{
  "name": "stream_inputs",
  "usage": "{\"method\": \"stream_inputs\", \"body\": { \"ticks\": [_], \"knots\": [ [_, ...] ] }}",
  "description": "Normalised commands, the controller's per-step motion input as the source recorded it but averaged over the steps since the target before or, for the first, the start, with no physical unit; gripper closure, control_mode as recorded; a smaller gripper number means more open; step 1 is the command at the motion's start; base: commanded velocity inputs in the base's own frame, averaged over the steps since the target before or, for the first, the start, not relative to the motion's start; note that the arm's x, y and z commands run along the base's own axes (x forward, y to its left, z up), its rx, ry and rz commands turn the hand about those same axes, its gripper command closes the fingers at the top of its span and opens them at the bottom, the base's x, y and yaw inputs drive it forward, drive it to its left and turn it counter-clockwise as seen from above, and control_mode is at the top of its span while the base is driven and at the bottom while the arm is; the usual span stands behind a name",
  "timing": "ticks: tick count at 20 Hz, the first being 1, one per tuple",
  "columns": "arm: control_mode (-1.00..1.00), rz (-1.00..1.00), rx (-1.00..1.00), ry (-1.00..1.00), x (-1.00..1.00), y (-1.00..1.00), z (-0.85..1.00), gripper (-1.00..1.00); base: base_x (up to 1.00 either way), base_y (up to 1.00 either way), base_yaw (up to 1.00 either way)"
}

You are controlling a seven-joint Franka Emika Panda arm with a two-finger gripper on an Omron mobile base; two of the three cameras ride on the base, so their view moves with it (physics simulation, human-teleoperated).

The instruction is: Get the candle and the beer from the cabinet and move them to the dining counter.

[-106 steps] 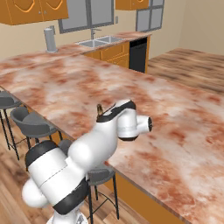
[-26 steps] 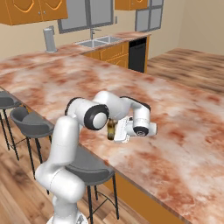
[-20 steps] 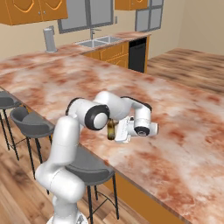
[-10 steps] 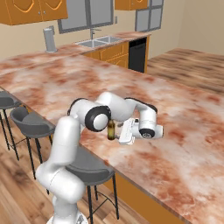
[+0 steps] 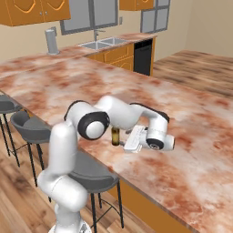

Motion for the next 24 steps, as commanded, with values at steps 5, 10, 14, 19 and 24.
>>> {"method": "stream_inputs", "body": {
  "ticks": [5,10,14,19,24],
  "knots": [
    [-1.00,-0.17,-0.10,0.11,-0.46,0.00,0.45,-1.00,0.00,0.00,0.00],
    [-1.00,-0.18,-0.10,0.16,-0.47,0.00,0.46,-1.00,0.00,0.00,0.00],
    [-1.00,-0.19,-0.09,0.19,-0.45,0.03,0.48,-1.00,0.00,0.00,0.00],
    [-1.00,-0.25,-0.09,0.19,-0.41,0.14,0.46,-1.00,0.00,0.00,0.00],
    [-1.00,-0.25,-0.12,0.22,-0.40,0.18,0.43,-1.00,0.00,0.00,0.00]
  ]
}}
